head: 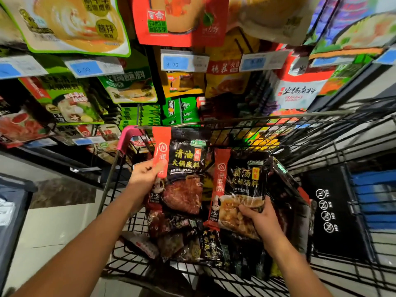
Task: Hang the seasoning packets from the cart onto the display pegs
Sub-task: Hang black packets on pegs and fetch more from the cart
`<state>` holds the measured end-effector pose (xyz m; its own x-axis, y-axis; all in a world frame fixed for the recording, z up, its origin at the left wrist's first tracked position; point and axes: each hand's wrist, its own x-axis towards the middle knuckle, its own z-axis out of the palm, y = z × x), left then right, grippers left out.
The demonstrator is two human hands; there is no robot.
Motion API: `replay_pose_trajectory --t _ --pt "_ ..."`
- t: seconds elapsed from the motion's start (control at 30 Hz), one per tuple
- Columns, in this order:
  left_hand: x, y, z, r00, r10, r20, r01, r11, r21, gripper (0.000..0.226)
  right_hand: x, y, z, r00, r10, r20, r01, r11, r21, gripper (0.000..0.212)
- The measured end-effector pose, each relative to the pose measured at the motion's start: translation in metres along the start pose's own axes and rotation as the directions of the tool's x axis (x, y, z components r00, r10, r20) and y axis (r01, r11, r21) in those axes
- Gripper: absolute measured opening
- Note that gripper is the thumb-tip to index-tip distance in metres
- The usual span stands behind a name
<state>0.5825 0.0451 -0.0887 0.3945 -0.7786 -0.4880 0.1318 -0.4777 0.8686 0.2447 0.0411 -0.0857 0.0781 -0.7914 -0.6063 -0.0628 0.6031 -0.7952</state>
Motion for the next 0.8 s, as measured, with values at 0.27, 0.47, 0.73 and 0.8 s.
replay_pose_trajectory --t 0.27,0.47,0.73,0.8 --pt "-0.027 -0.016 0.092 0.986 -0.125 0.113 0.093 0.963 0.254 0.041 -0.003 -0.003 0.019 0.999 0.02 0.044 -0.02 1.0 0.011 0.076" --pt "-0.028 -0.038 0.125 0.98 -0.168 0.103 0.137 0.957 0.258 0.043 0.002 -0.009 0.013 0.992 0.082 0.093 -0.088 0.994 0.064 0.098" --pt "-0.036 -0.024 0.14 0.973 -0.196 0.122 0.168 0.964 0.204 0.038 0.013 0.002 0.012 0.99 0.124 0.07 -0.126 0.992 0.023 0.092" --pt "-0.034 -0.022 0.12 0.966 -0.188 0.179 0.155 0.971 0.182 0.038 0.012 0.008 0.007 0.984 0.164 0.072 -0.171 0.979 0.107 0.081"
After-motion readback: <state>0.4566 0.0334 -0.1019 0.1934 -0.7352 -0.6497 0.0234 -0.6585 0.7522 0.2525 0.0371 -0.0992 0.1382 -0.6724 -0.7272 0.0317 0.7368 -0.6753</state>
